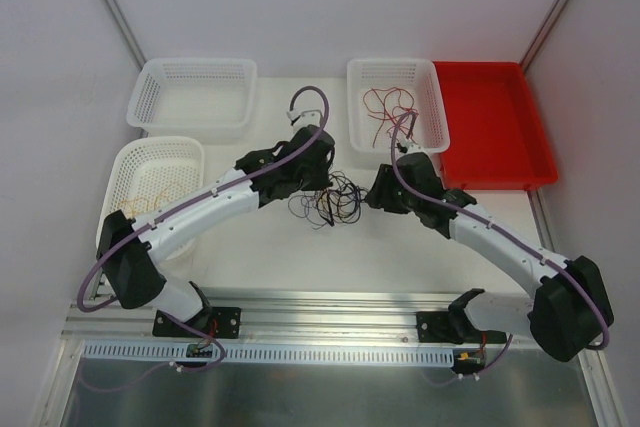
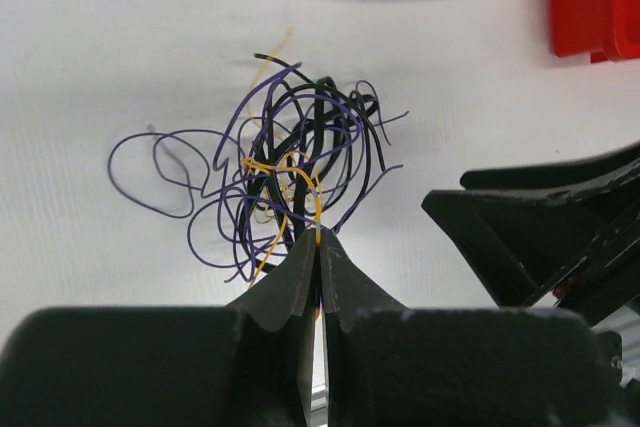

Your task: Untangle the cables

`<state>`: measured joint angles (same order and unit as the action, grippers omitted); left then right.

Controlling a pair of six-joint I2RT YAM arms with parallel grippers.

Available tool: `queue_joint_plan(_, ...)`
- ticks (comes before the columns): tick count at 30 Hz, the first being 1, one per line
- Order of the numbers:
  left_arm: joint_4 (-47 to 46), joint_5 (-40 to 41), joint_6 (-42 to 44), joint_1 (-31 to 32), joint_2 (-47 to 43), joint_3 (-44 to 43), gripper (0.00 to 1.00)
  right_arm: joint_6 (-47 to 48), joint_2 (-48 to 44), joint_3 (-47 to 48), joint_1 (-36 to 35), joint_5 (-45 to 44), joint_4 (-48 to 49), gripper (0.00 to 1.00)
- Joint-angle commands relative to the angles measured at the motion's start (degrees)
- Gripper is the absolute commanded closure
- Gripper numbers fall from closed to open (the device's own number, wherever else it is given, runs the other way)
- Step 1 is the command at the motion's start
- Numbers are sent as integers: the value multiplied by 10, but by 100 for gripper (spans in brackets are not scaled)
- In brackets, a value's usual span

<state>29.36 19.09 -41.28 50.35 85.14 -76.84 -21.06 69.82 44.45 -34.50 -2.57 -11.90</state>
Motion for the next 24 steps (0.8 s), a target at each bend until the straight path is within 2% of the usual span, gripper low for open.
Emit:
queue_joint_plan(1, 7, -22, 41, 18, -18, -32, 100, 23, -27, 42, -5, 12, -10, 44)
queue_joint_plan(5, 9, -30, 44, 32, -31, -41, 100, 13, -8, 59, -11, 69, 31, 34)
queue_joint_plan(9, 10, -41, 49, 41, -43, -50, 100, 1, 28, 55, -28, 76, 78, 26)
queue_joint_plan(14, 12, -60, 59, 48, -67, -59, 100, -25, 84, 35, -30, 74, 140, 26)
queue_joint_plan(17, 17, -63, 59, 48, -90, -64, 100, -28, 133, 36, -31, 49, 123, 30)
queue_joint_plan(24, 60, -3, 89, 46, -156, -109, 100, -42, 193, -7, -19, 34, 123, 38)
